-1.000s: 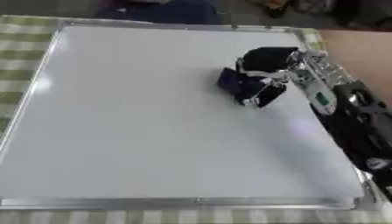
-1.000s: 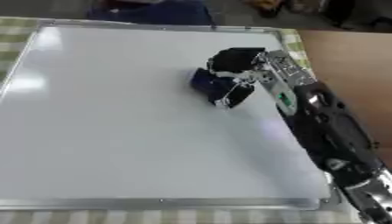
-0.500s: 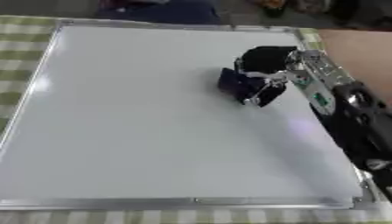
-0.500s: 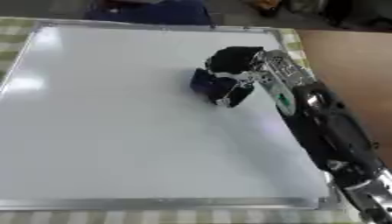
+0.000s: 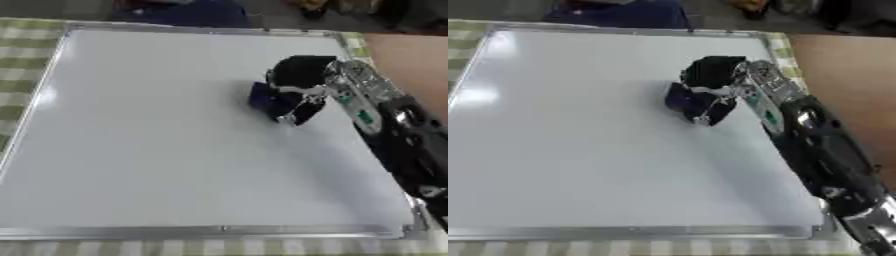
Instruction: Wipe the whiteboard clean with a brush.
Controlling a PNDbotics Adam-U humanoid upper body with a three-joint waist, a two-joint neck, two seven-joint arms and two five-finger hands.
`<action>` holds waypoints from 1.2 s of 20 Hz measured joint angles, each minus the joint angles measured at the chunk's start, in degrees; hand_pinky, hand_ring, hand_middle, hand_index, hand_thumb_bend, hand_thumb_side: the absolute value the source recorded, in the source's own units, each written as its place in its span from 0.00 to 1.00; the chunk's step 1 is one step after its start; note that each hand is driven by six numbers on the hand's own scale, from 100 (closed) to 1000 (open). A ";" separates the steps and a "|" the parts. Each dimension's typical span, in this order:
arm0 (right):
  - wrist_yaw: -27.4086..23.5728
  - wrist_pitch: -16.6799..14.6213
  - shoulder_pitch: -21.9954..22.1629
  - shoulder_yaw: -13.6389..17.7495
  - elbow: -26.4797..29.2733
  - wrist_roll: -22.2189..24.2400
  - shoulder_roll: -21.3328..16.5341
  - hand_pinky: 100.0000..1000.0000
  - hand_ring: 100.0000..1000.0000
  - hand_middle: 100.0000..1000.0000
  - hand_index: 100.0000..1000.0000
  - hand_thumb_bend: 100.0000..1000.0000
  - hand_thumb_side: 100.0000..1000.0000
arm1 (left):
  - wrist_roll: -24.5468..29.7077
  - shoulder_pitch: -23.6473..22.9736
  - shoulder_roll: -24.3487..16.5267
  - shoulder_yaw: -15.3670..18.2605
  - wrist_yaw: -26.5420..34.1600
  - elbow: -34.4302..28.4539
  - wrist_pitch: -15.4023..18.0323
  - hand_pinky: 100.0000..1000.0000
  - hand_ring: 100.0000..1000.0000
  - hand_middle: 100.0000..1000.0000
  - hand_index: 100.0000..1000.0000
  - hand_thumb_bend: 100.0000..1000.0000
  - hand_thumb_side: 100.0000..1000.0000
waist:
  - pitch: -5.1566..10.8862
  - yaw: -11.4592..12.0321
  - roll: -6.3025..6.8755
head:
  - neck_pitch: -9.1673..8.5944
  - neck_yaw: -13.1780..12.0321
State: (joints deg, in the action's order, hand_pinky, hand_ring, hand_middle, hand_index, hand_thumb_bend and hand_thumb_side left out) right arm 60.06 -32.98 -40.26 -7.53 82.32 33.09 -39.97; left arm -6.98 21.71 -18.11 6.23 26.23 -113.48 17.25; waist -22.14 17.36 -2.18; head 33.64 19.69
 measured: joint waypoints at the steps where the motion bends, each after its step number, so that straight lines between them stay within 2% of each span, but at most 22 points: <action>1: 0.21 -0.06 0.11 -0.05 0.14 -0.06 0.11 0.34 0.34 0.00 0.11 0.00 0.19 | 0.00 0.01 0.00 0.00 0.00 0.00 0.00 0.39 0.45 0.46 0.47 0.01 0.97 | 0.01 -0.10 -0.01 | 0.03 -0.08; 13: 3.63 -0.95 2.14 -1.40 3.82 -0.95 1.46 0.33 0.30 0.00 0.10 0.00 0.19 | -0.17 0.07 0.00 0.00 0.01 0.00 -0.17 0.39 0.45 0.46 0.47 0.01 0.97 | 0.56 -0.52 -0.13 | 0.40 -0.47; 16: 3.57 -1.11 2.54 -1.78 4.64 -1.11 1.56 0.31 0.28 0.00 0.09 0.00 0.19 | -0.28 0.07 0.00 0.00 0.01 0.00 -0.28 0.39 0.45 0.46 0.47 0.01 0.97 | 0.59 -0.75 -0.27 | 0.49 -0.56; 19: 2.77 -1.02 2.98 -1.99 5.35 -1.02 1.88 0.24 0.23 0.00 0.09 0.00 0.18 | -0.38 0.08 0.00 0.00 0.01 0.00 -0.35 0.39 0.45 0.46 0.47 0.01 0.97 | 0.60 -0.82 -0.28 | 0.49 -0.73; 24: 1.09 -0.44 3.47 -2.08 6.19 -0.44 2.16 0.23 0.22 0.00 0.08 0.00 0.19 | -0.41 0.08 0.00 0.00 0.01 0.00 -0.34 0.39 0.45 0.46 0.47 0.01 0.97 | 0.60 -0.88 -0.25 | 0.49 -0.86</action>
State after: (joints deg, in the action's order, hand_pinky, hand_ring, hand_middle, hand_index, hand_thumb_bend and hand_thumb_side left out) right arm 61.16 -33.43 -36.80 -9.61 88.51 32.65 -37.81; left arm -7.39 21.79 -18.11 6.23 26.23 -113.48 16.91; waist -21.53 16.48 -2.43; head 34.13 18.83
